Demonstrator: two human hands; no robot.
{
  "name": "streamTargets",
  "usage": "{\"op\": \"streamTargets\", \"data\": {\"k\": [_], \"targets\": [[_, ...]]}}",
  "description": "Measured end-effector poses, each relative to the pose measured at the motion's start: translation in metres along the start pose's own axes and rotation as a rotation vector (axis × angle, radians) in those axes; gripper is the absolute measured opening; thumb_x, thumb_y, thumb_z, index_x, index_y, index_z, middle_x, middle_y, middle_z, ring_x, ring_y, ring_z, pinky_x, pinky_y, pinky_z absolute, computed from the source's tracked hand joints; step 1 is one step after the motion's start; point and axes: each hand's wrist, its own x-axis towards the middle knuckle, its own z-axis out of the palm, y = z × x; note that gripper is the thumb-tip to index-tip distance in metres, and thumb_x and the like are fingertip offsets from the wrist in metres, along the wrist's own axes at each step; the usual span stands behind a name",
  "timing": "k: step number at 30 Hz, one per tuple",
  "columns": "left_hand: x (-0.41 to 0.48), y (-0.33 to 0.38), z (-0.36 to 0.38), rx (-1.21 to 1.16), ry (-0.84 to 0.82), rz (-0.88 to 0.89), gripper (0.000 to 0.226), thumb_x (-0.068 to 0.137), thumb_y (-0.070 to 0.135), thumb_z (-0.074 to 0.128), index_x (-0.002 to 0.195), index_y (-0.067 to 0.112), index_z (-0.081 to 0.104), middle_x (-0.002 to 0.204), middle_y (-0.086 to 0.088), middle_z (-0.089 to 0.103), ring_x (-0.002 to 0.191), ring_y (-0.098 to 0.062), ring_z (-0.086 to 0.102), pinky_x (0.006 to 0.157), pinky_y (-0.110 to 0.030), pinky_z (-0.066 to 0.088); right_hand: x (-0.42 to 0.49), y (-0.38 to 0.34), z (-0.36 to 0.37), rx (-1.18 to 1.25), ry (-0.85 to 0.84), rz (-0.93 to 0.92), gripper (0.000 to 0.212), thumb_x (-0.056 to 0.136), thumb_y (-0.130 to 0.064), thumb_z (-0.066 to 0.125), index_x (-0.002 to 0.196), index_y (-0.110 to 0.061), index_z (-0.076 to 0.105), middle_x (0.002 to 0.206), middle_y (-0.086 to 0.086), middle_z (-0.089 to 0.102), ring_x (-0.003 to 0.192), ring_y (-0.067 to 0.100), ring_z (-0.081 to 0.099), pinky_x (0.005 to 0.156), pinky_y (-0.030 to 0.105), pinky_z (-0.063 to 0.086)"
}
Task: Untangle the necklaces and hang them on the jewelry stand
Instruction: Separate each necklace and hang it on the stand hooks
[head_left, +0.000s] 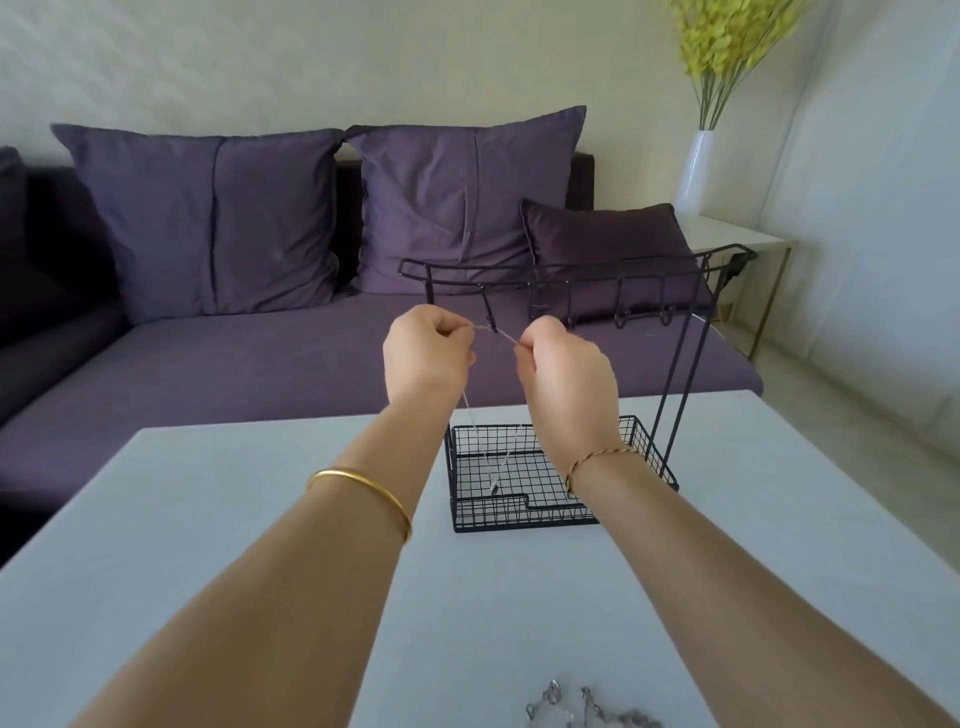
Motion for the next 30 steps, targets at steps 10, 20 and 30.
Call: {"op": "streamTargets", "data": {"k": [10, 20, 30], "targets": [[-0.002, -0.010, 0.005, 0.060, -0.042, 0.004, 0.011, 0.088, 0.014, 0.057, 0.088, 0.017, 0.068, 0.079, -0.003, 0.069, 0.055, -0.012, 0.055, 0.068, -0.027, 0.049, -0.002, 0.006, 0.016, 0.250, -0.026, 0.105, 0.017, 0.093, -0.014, 0.046, 0.099, -0.007, 0.060, 0.081, 0.009, 0.066, 0.074, 0.027, 0.065, 0.068, 0.039, 0.053], [-0.037, -0.030, 0.003, 0.023, -0.089, -0.133, 0.026, 0.087, 0.010, 0.058, 0.113, 0.012, 0.061, 0.097, 0.002, 0.059, 0.091, -0.022, 0.062, 0.085, -0.039, 0.054, -0.036, 0.025, -0.014, 0.499, -0.161, 0.335, 0.011, 0.093, -0.007, 0.048, 0.095, -0.008, 0.059, 0.089, 0.003, 0.060, 0.059, 0.018, 0.069, 0.061, 0.046, 0.058], [-0.170, -0.079, 0.025, 0.578, -0.874, -0.186, 0.016, 0.086, 0.008, 0.062, 0.100, 0.002, 0.065, 0.110, -0.015, 0.067, 0.091, -0.028, 0.065, 0.076, -0.032, 0.052, -0.184, 0.093, -0.028, 0.136, -0.761, 0.284, 0.021, 0.082, 0.003, 0.048, 0.080, -0.006, 0.067, 0.087, 0.002, 0.065, 0.083, 0.021, 0.064, 0.067, 0.030, 0.052]]}}
